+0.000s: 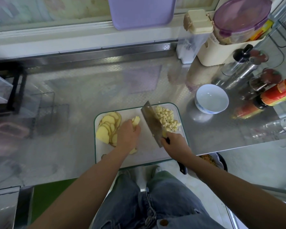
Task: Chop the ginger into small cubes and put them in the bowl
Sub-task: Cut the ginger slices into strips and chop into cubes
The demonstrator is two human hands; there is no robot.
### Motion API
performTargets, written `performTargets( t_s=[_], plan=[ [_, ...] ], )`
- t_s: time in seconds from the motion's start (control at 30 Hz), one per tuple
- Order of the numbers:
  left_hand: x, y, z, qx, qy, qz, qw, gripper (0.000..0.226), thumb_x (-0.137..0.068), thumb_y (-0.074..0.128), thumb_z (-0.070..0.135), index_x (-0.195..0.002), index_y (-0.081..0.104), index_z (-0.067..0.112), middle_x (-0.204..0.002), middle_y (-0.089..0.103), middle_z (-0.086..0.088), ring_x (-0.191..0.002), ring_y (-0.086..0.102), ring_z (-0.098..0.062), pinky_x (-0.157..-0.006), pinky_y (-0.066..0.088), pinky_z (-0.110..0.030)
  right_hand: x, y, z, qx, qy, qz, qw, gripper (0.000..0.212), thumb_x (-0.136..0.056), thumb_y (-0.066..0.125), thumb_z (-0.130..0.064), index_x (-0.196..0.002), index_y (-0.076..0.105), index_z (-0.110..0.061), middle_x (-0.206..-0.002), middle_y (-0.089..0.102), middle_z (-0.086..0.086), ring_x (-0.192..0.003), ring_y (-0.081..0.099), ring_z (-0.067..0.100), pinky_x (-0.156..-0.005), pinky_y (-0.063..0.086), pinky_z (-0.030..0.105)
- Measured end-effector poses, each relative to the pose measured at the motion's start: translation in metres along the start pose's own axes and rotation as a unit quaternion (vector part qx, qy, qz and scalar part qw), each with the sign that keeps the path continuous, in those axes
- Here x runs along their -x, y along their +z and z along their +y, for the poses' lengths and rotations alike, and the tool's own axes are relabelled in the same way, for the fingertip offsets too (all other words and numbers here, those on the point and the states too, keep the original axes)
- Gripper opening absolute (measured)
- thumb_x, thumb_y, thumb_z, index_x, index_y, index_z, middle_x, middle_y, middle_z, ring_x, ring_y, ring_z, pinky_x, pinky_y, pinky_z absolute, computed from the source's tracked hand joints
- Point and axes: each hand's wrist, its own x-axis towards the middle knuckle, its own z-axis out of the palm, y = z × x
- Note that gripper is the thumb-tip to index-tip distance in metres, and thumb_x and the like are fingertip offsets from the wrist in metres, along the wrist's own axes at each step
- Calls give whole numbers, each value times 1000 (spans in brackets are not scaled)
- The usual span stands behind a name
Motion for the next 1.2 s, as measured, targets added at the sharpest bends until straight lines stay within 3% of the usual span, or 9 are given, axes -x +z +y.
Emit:
performTargets(
  t_s=[0.17,0.3,0.43,0.63,0.83,0.97,1.2],
  plan=[
    [-1,6,-5,-123,83,-21,989,35,-98,46,27,-126,51,6,-118,53,-13,-105,53,-26,-80,41,-33,0,-5,3,-3,24,11,1000,31,-94,51,-28,-73,51,-6,-64,54,10,-62,54,29,-59,45,36],
    [-6,16,-1,-167,136,-43,975,27,-97,46,27,-115,55,8,-120,54,-10,-112,51,-26,-88,41,-33,-1,-22,13,-21,47,17,999,27,-95,51,-24,-82,58,-1,-70,62,17,-66,61,33,-66,55,43],
    [-14,22,4,-183,173,-61,966,26,-95,51,23,-118,54,12,-118,58,-7,-117,48,-24,-96,38,-32,0,-29,15,-24,46,15,999,27,-95,51,-24,-85,59,0,-73,63,19,-67,63,34,-67,55,47],
    [-21,12,2,-229,169,14,959,34,-93,54,28,-124,50,14,-123,46,-8,-112,43,-24,-95,38,-34,-1,-26,11,-26,43,10,999,26,-95,51,-25,-85,59,-2,-74,63,16,-68,63,31,-70,55,47],
    [-24,7,0,-189,167,50,966,27,-94,55,25,-118,60,15,-114,52,-6,-104,47,-23,-87,41,-34,-3,-24,12,-23,36,6,999,25,-95,51,-26,-81,58,-7,-69,61,11,-64,62,26,-65,56,40],
    [-27,8,1,-194,192,-11,962,48,-85,64,42,-124,57,14,-119,50,-7,-108,45,-24,-93,41,-36,-4,-22,14,-14,36,8,999,24,-95,51,-27,-82,60,-8,-69,62,9,-62,61,23,-64,55,37],
    [-14,16,-2,-222,195,1,955,42,-90,59,27,-130,52,16,-115,48,-6,-103,47,-21,-83,45,-32,-2,-19,15,8,19,4,1000,24,-94,50,-27,-78,58,-11,-64,56,5,-57,53,19,-61,49,36]
  ],
)
